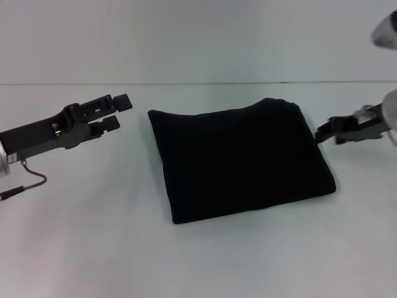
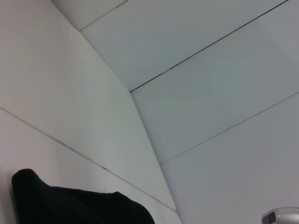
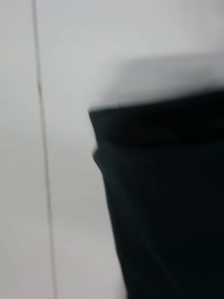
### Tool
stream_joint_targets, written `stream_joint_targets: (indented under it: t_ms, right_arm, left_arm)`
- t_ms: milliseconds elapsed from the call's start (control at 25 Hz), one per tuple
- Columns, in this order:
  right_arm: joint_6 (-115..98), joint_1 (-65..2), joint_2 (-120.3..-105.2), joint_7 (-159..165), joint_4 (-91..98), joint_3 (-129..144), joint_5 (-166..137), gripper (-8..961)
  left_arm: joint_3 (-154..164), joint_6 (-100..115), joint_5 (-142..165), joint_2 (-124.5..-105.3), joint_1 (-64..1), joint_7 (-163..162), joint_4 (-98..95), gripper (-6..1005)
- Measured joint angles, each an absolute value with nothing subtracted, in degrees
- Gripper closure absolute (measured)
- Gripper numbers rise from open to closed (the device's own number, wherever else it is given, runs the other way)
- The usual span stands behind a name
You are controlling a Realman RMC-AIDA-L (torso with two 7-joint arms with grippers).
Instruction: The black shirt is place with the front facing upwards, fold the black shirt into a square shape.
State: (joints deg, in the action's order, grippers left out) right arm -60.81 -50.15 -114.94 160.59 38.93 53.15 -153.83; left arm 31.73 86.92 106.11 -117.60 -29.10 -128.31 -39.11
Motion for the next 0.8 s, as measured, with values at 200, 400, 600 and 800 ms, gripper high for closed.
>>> stream_joint_targets:
  t_ms: [200, 400, 600, 800]
  right_arm:
    - [-66.1, -44.5, -114.76, 154.6, 48.8, 46.6, -145.8, 522]
    - [-74.6, -33.2, -115.33, 131.3, 50.2, 37.1, -114.3, 442]
    - [-82.6, -25.9, -112.95, 116.8, 37.4, 32.5, -94.4, 421]
    - [-84.8, -23.1, -113.28, 112.9, 34.5, 30.6, -92.1, 206]
  left_arm:
    - [32.4, 87.9, 106.5, -117.39, -28.7, -128.5, -39.1, 147]
    - [37.4, 90.3, 110.7, -116.79, -27.4, -131.7, -39.0, 154]
    - [38.5, 90.4, 112.0, -118.96, -26.2, -133.2, -38.4, 161]
    - [40.4, 82.7, 115.8, -121.98, -26.7, -138.0, -35.6, 168]
